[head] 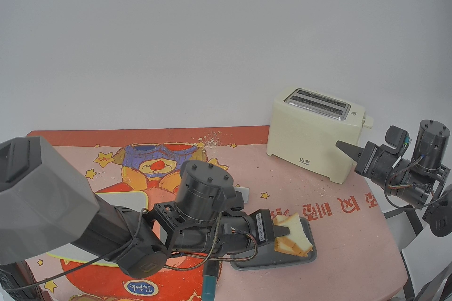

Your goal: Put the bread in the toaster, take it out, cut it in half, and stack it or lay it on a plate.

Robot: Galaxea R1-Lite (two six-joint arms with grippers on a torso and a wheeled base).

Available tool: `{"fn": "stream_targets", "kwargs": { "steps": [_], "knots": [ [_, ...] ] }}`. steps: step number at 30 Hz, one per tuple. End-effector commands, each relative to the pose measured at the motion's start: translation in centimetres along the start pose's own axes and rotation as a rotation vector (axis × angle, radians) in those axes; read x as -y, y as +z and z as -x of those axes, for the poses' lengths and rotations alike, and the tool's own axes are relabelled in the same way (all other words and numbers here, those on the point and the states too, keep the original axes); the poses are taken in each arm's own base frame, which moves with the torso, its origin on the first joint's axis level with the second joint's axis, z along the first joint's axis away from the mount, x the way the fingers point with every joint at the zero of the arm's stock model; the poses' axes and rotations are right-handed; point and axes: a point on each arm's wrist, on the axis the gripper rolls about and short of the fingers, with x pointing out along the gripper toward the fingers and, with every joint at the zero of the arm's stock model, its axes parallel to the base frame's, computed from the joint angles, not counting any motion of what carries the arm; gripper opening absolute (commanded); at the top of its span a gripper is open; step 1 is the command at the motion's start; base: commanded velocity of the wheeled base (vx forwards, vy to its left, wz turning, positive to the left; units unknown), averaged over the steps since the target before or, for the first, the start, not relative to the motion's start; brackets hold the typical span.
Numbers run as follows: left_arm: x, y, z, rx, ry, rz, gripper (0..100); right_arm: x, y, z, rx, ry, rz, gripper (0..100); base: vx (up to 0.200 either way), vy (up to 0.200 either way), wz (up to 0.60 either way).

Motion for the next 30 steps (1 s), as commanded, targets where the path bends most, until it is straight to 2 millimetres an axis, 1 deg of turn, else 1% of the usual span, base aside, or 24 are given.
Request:
{"fn": "stream_targets", "kwargs": {
  "steps": [1, 13, 19, 24, 25, 30],
  "knots": [
    [0.1, 0.1, 0.1, 0.003, -0.004, -0.002, 100, 0.0, 0.0, 0.0, 0.000, -0.001, 0.000, 0, 0.000, 0.000, 0.00],
    [0.0, -0.1, 0.3, 0.006, 0.004, -0.004, 100, 0.0, 0.0, 0.0, 0.000, -0.001, 0.000, 0, 0.000, 0.000, 0.00],
    [1.0, 0.1, 1.2, 0.078, 0.006, -0.031, 100, 0.0, 0.0, 0.0, -0.002, -0.001, 0.000, 0, 0.000, 0.000, 0.00],
    [1.3, 0.1, 1.4, 0.084, 0.000, -0.037, 100, 0.1, -0.1, -0.1, -0.003, -0.002, -0.001, 0, 0.000, 0.000, 0.00],
    [1.7, 0.1, 1.8, 0.091, -0.010, -0.043, 100, 0.1, 0.0, -0.1, -0.002, -0.001, 0.000, 0, 0.000, 0.000, 0.00],
    [2.2, 0.0, 1.7, 0.106, -0.009, -0.053, 100, 0.0, 0.0, -0.1, 0.000, -0.001, 0.000, 0, 0.000, 0.000, 0.00]
  ]
}}
